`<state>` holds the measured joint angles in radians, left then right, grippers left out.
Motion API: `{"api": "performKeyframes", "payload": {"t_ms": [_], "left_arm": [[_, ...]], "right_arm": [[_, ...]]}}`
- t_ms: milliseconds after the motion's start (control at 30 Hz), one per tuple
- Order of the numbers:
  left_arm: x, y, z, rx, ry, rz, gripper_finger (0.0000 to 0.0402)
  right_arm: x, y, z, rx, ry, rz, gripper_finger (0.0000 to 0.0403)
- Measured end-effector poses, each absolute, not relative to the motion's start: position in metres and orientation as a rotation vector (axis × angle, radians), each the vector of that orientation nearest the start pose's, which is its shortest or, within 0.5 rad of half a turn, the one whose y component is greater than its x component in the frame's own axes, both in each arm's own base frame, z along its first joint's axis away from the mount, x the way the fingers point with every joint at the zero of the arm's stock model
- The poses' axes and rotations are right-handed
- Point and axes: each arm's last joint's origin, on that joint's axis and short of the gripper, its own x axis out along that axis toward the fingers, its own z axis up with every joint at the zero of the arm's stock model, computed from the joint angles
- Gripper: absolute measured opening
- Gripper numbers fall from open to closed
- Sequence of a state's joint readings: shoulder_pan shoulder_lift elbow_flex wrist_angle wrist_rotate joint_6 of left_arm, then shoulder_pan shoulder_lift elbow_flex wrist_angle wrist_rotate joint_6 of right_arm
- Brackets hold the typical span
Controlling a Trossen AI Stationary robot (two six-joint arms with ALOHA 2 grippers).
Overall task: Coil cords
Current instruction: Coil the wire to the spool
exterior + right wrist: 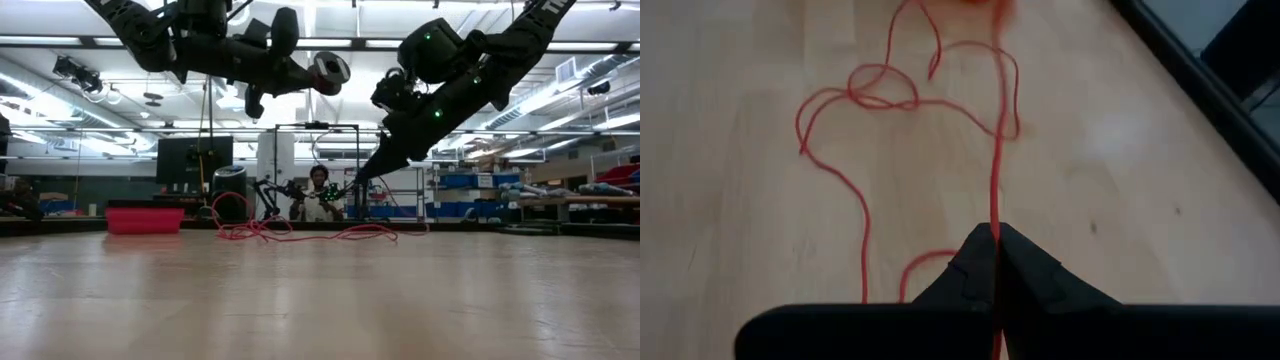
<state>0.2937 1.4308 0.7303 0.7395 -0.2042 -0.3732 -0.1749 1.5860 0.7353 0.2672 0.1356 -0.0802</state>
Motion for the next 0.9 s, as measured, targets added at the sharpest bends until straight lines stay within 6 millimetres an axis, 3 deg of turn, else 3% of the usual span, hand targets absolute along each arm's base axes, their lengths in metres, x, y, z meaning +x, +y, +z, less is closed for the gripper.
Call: {"api": "performKeyframes", "payload": {"t_ms": [433,633,767,900], "left_arm": [[0.291,0.093,0.254,-0.354,-0.097,0.463,0.0],[0.291,0.093,0.252,-0.365,-0.074,0.452,0.0],[0.288,0.096,0.247,-0.378,0.025,0.359,0.0],[0.285,0.096,0.245,-0.399,0.097,0.216,0.0]], "right_arm": [[0.304,-0.057,0.167,-0.055,0.633,-0.278,0.0],[0.302,-0.06,0.165,-0.036,0.652,-0.29,0.0021],[0.288,-0.066,0.165,0.059,0.82,-0.324,0.0057],[0.277,-0.076,0.191,0.22,1.003,-0.408,0.0087]]}}
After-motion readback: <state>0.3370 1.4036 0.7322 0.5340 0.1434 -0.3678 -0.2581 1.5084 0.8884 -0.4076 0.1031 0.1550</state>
